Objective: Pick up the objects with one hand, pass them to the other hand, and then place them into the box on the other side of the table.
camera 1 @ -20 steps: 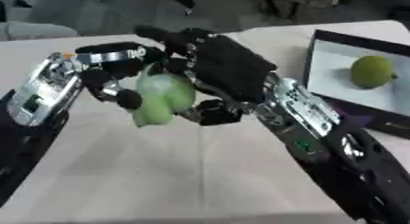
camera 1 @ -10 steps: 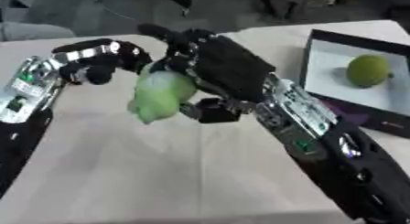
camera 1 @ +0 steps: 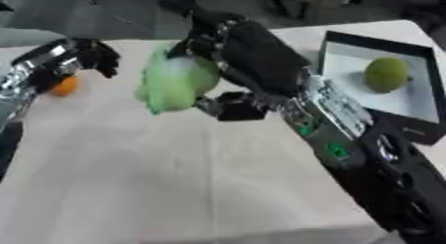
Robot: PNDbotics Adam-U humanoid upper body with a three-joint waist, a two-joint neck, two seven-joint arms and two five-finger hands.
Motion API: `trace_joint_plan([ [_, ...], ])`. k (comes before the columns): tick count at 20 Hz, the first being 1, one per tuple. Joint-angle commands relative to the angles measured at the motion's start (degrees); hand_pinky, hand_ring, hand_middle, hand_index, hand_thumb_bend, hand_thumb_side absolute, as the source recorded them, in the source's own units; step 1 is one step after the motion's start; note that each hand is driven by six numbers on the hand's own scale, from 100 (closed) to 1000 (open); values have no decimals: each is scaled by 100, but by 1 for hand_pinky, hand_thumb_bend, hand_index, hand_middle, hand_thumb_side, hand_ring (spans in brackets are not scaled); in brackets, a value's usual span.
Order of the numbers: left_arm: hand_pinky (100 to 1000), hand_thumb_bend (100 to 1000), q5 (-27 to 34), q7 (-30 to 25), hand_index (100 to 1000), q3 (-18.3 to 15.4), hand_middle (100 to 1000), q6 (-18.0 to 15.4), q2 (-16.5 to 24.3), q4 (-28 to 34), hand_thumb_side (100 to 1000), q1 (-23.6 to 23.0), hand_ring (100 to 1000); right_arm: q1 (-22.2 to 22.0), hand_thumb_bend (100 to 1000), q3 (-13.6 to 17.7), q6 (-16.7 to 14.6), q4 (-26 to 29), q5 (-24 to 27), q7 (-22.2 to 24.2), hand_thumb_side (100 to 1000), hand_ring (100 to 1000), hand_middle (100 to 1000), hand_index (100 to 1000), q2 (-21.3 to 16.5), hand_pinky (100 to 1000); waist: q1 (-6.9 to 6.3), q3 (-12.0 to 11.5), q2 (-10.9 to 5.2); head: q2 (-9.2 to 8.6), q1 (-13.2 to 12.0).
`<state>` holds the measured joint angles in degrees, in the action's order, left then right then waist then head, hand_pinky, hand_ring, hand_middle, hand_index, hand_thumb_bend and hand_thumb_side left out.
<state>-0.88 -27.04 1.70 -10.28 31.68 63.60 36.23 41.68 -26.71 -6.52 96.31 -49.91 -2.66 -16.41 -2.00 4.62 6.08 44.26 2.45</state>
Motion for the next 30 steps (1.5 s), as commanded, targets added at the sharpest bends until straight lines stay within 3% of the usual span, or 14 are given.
trace_joint_plan([
  [1,652,570,-268,793,705,-319,580,-87,451,119,698,-210,603,-39,375,680,667,-655,240,-581,100,620,1000,271,-482,690,-18,13,-96,-15,198],
  [7,654,541,-451,1735,705,-812,577,-323,798,874,645,-1162,602,27,469,1942,1652,-3088,572,-1954,100,603,1000,320,-733,662,-68,-14,-84,-15,552],
  [8,654,542,-457,1831,705,-874,576,-328,814,968,640,-1276,603,82,492,2071,1706,-3461,575,-2146,100,611,1000,381,-719,666,-78,-25,-83,-15,591],
  [9,655,542,-483,1911,706,-935,577,-335,830,1038,634,-1379,604,138,602,2183,1760,-3835,535,-2241,150,658,1000,533,-716,691,-92,-45,-83,-15,643],
  [10,655,540,-517,1975,706,-985,577,-336,838,1077,631,-1455,604,207,658,2251,1817,-4198,417,-2186,148,682,1000,614,-721,709,-103,-64,-84,-15,683],
  [11,655,540,-554,2027,707,-1027,578,-328,849,1074,627,-1501,604,292,751,2281,1865,-4516,189,-2005,153,714,1000,726,-746,737,-111,-84,-85,-15,715],
  [14,657,543,-714,2137,712,-1095,582,-325,911,943,618,-1510,606,437,973,2367,1988,-4829,-738,-1231,374,804,1000,950,-838,825,-117,-102,-85,-15,743],
  [16,658,548,-881,2182,715,-1115,584,-348,971,781,614,-1466,607,441,1000,2409,2045,-4552,-1373,-737,441,826,1000,979,-904,851,-106,-90,-81,-15,731],
  [19,661,560,-1132,2216,723,-1116,590,-373,1062,448,608,-1347,612,342,992,2473,2091,-3647,-2162,-360,441,821,1000,978,-976,856,-93,-61,-65,-15,661],
  [22,666,590,-1538,2287,738,-1081,606,-437,1185,81,583,-1193,624,155,861,2360,1863,-2343,-2700,-496,427,793,1000,963,-1031,841,-87,-25,-28,-15,389],
  [25,670,611,-2117,2439,751,-1008,619,-537,1277,-328,561,-981,634,-80,763,2192,1526,-1143,-2840,-680,461,787,1000,942,-1067,838,-87,6,12,-15,-4],
  [26,684,676,-2409,2500,781,-965,652,-561,1331,-484,515,-861,664,-119,638,2069,1367,-780,-2805,-717,455,784,1000,924,-1038,837,-90,26,34,-15,-342],
  [28,695,727,-3201,2730,799,-909,674,-601,1401,-886,482,-554,684,-206,594,1840,1040,-64,-2616,-723,466,778,1000,917,-940,833,-87,88,97,-15,-975],
  [30,706,752,-3987,3030,813,-893,691,-622,1448,-1286,449,-260,701,-238,574,1662,802,444,-2397,-662,470,773,1000,910,-803,830,-83,182,184,-15,-1392],
])
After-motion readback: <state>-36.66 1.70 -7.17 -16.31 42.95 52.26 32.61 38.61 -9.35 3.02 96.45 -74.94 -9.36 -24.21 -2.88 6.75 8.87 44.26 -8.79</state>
